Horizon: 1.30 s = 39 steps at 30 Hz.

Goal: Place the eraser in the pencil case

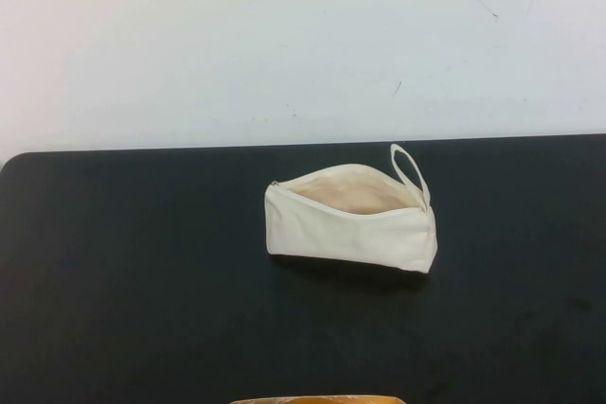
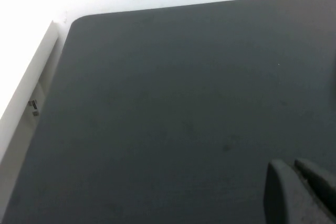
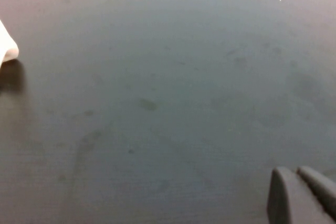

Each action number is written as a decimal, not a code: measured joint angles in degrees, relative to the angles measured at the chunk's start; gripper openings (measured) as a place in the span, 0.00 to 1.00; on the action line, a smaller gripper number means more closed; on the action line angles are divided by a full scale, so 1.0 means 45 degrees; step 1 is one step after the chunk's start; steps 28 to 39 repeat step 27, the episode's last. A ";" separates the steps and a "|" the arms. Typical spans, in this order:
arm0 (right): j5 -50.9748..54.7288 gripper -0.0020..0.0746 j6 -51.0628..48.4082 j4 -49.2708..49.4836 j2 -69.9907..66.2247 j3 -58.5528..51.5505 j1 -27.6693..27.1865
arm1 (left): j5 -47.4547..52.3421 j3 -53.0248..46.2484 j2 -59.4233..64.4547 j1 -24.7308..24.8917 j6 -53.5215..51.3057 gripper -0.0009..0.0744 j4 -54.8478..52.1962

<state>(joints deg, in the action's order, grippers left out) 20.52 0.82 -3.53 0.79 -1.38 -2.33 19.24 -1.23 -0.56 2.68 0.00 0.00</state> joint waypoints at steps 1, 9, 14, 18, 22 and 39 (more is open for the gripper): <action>0.0000 0.02 0.0000 0.0000 0.0000 0.0000 0.0000 | 0.0000 0.0000 0.0000 0.0000 0.0000 0.01 0.0000; 0.0000 0.02 0.0000 0.0000 0.0000 0.0000 0.0000 | 0.0000 0.0000 0.0000 0.0000 0.0765 0.01 0.0000; 0.0000 0.02 0.0000 0.0000 0.0000 0.0000 0.0000 | 0.0000 0.0000 0.0000 0.0000 0.0987 0.01 0.0000; 0.0000 0.02 0.0000 0.0000 0.0000 0.0000 0.0000 | 0.0000 0.0000 0.0000 0.0000 0.0987 0.01 0.0000; 0.0000 0.02 0.0000 0.0000 0.0000 0.0000 0.0000 | 0.0000 0.0000 0.0000 0.0000 0.0987 0.01 0.0000; 0.0000 0.02 0.0000 0.0000 0.0000 0.0000 0.0000 | 0.0000 0.0000 0.0000 0.0000 0.0987 0.01 0.0000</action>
